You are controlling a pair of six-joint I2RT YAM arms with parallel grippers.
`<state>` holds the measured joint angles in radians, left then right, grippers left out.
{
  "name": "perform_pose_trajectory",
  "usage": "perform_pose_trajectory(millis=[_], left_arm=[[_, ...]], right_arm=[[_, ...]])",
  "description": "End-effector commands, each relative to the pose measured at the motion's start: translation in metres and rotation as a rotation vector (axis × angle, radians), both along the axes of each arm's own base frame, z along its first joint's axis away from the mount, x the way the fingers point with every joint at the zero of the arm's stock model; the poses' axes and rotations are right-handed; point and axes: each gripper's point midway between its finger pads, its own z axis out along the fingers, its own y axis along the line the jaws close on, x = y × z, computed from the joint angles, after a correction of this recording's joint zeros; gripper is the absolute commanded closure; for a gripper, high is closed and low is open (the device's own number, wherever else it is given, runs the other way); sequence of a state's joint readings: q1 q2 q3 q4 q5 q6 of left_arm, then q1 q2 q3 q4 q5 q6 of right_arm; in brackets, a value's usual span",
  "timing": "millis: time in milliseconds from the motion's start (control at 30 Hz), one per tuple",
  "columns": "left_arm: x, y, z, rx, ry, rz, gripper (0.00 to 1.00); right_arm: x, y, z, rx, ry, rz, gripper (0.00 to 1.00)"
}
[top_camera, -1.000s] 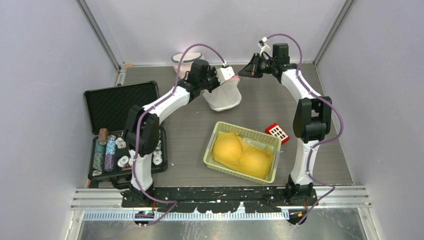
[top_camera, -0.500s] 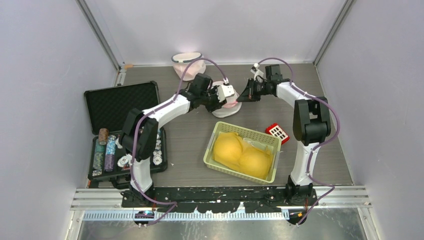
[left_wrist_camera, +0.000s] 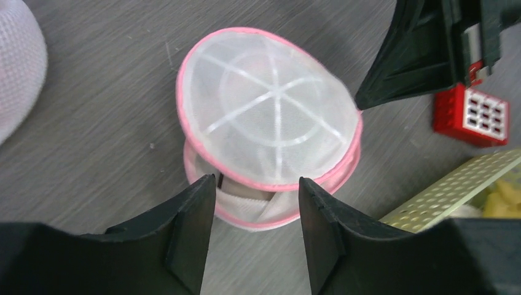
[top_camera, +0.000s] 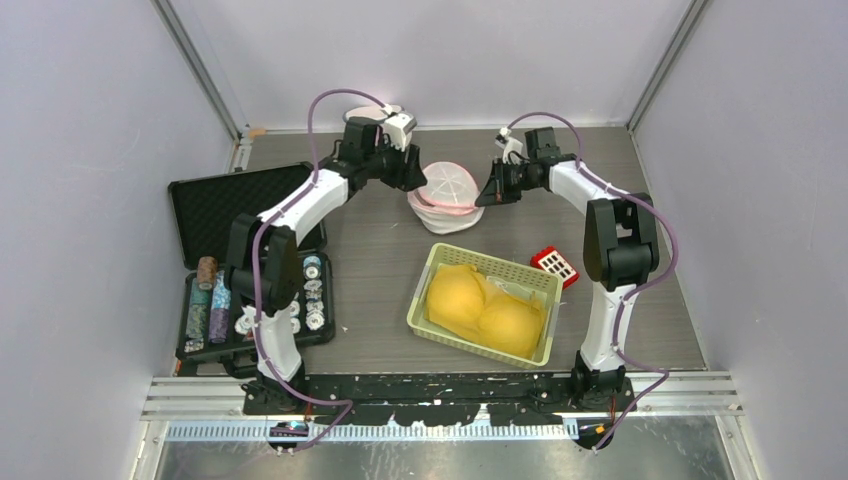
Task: Unzip the laundry bag and remove the bra
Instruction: Unzip the laundry bag at the center of the board.
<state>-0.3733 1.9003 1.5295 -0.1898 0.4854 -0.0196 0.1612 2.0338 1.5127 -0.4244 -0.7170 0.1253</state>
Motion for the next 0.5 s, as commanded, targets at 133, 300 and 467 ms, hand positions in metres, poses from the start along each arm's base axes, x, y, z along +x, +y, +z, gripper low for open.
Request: perform_pose_trajectory(millis=[133, 300, 467], left_arm=[[0.005, -0.026, 0.029, -0.214, 0.112, 0.094, 0.42], [0.012, -0.021, 0.007, -0.189, 0.16, 0.17, 0.42], [0.016, -0.027, -0.006, -0.218, 0.217, 0.199, 0.42]], right_arm=[[0.004, 0.0, -0.001, -0.068, -0.062, 0.056, 0.99], [0.01, -0.005, -0.007, -0.12, -0.091, 0.077, 0.99], [0.016, -0.003, -0.009, -0.125, -0.098, 0.083, 0.99]])
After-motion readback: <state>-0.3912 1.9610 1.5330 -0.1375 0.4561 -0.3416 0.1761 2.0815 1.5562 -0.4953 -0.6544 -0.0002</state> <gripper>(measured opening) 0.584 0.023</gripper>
